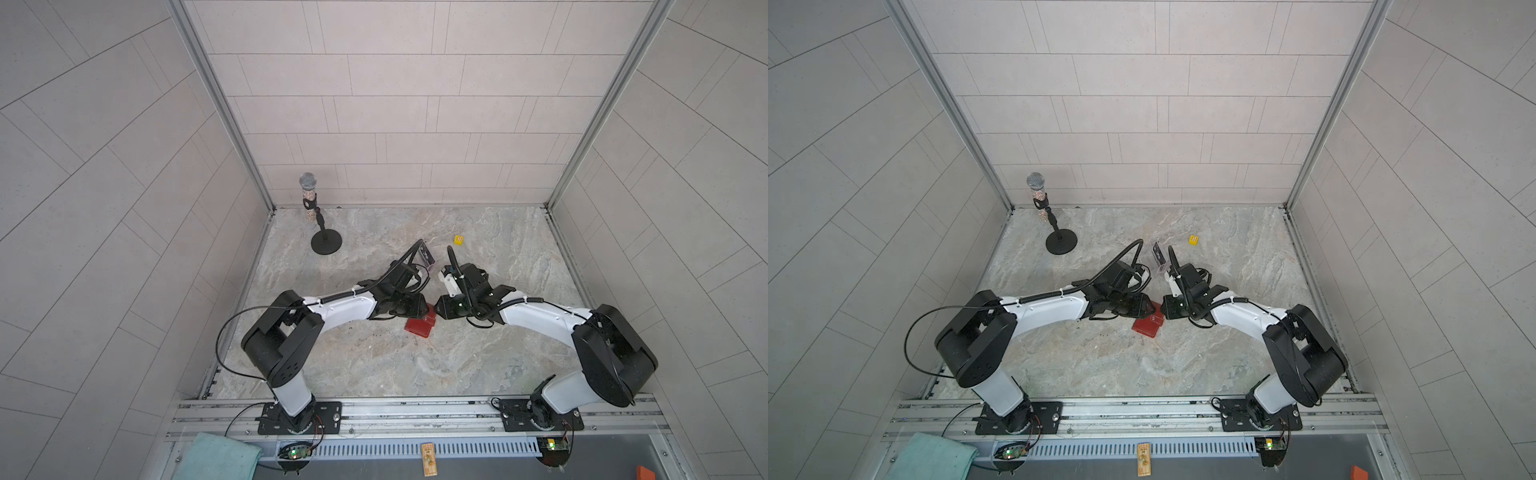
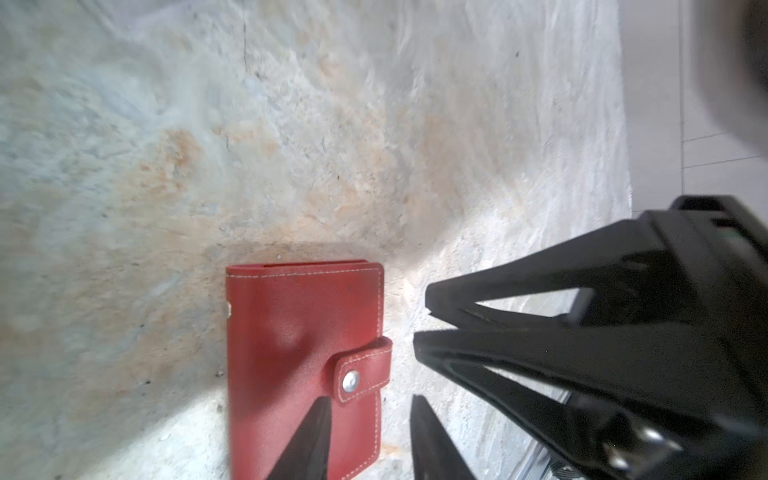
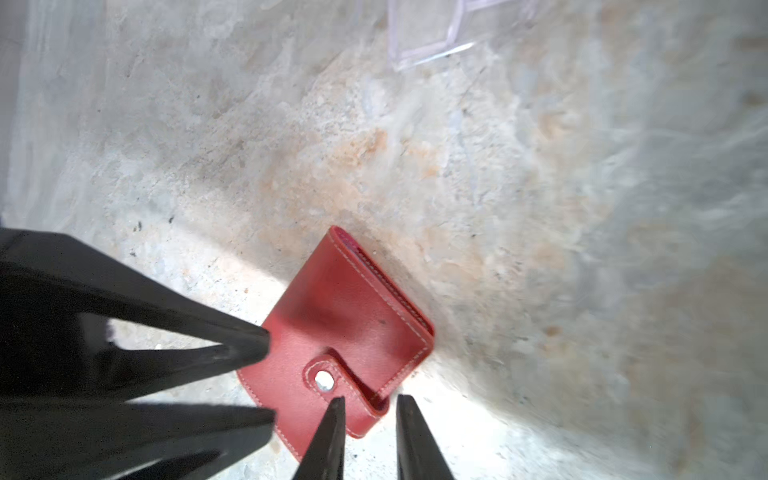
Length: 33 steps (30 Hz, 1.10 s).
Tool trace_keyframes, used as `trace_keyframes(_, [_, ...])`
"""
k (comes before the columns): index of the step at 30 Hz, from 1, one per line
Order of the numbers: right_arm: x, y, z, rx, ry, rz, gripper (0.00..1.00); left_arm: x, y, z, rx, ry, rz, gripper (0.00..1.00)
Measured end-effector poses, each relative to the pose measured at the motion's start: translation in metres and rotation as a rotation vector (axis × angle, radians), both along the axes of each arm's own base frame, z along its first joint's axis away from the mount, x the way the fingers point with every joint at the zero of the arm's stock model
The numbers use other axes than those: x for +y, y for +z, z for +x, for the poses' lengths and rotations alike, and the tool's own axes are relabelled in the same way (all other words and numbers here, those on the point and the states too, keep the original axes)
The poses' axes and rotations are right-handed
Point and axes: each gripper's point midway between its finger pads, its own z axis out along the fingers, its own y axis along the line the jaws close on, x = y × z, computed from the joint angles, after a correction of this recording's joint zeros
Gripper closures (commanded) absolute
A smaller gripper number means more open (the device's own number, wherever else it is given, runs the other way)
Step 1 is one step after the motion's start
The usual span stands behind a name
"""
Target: Put the credit cards into the card holder
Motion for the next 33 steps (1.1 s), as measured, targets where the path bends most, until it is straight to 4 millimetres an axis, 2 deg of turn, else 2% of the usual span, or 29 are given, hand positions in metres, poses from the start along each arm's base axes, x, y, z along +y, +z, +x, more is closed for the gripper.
trace_keyframes(8, [-0.049,0.017,0.016,-0.145,-0.132,-0.22,0.76,0.025,0.032,0.011,-0.155,0.031,0.076,0.5])
trace_keyframes(14, [-0.097,0.054,0.028,-0.34,-0.258,-0.407,0.74,0.057,0.05,0.027,-0.281,0.116,0.185,0.45])
trace_keyframes(19, [-0.14,0.076,0.03,-0.467,-0.359,-0.573,0.73,0.096,0.064,0.045,-0.436,0.234,0.329,0.42])
trace_keyframes(27, [-0.192,0.099,0.034,-0.604,-0.54,-0.72,0.71,0.159,0.071,0.066,-0.662,0.357,0.643,0.39])
trace_keyframes(33, [-0.234,0.099,0.031,-0.665,-0.689,-0.797,0.69,0.198,0.079,0.076,-0.795,0.445,0.848,0.38])
